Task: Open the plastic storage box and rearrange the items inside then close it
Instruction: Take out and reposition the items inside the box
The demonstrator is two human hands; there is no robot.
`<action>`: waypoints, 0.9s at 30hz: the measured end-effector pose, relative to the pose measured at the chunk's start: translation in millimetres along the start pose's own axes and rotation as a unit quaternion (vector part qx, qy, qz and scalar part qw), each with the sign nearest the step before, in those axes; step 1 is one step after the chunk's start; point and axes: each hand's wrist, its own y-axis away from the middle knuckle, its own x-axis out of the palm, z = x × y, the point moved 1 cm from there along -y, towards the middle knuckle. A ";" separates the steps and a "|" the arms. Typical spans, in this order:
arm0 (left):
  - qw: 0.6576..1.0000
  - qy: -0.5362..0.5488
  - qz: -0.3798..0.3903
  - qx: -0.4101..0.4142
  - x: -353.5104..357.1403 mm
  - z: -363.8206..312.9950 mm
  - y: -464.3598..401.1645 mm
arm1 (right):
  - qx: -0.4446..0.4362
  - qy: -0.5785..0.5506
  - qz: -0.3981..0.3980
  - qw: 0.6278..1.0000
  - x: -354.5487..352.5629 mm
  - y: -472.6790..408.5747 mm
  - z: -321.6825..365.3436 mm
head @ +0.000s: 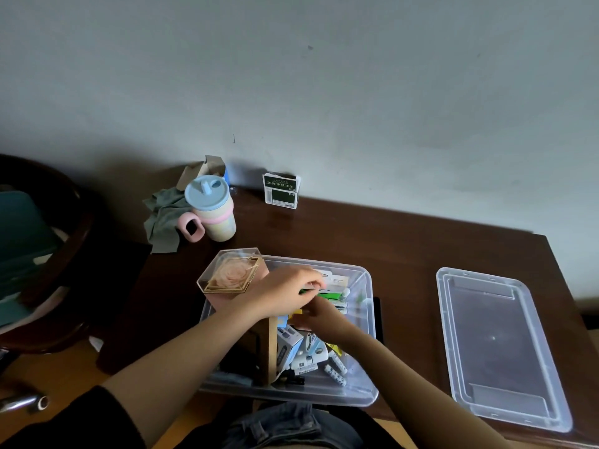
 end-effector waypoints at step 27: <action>0.866 -0.377 0.329 0.012 57.7 -9.8 -35.7 | 0.169 0.431 0.032 0.886 -13.6 -25.1 -47.1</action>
